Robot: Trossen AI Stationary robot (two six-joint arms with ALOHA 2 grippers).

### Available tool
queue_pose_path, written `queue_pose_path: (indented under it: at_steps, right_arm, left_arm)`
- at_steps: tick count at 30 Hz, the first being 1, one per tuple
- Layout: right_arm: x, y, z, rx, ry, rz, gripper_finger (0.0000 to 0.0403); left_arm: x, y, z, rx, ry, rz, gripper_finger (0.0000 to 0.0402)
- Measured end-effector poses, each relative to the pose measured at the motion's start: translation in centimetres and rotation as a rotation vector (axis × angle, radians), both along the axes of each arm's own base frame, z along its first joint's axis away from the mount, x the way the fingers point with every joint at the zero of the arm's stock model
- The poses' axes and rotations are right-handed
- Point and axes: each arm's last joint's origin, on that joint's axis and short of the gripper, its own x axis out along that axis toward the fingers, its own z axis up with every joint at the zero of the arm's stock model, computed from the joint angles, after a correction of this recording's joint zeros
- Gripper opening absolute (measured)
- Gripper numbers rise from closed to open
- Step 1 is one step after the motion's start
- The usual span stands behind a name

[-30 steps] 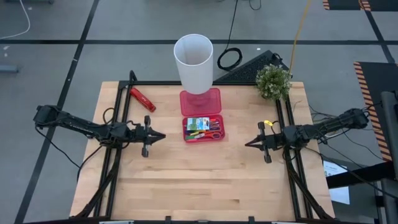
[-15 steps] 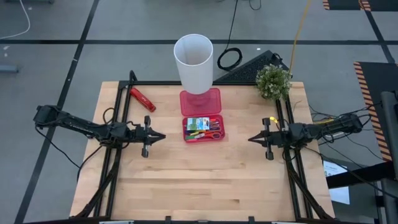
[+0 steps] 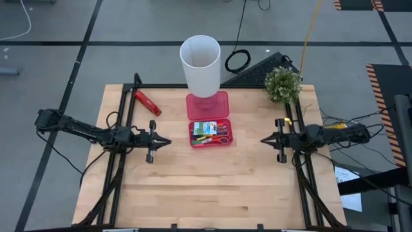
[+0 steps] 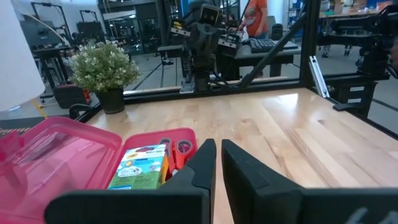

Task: Pack school essentials
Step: Return to Home Position

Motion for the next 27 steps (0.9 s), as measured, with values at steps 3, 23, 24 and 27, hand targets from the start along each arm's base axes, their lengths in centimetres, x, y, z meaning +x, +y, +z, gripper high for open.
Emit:
queue_pose_path:
  at_steps: [3, 23, 24, 27]
  right_arm:
    - [0.0, -0.3, 0.0, 0.027, 0.003, -0.003, 0.0000]
    - [0.2, -1.5, -0.9, 0.064, 0.103, -0.047, 0.0000]
    - [0.2, -1.5, -1.0, 0.063, 0.104, -0.049, 0.0000]
    - [0.2, -1.6, -1.0, 0.052, 0.103, -0.052, 0.0000]
  left_arm:
    - [0.0, 0.0, 0.0, 0.003, -0.003, 0.000, 0.0030]
    - [-0.1, -0.5, -0.1, -0.003, 0.007, -0.070, 0.0030]
    - [-0.1, -0.5, -0.1, 0.001, 0.006, -0.070, 0.0030]
    - [-0.1, -0.5, -0.1, 0.027, 0.005, -0.067, 0.0030]
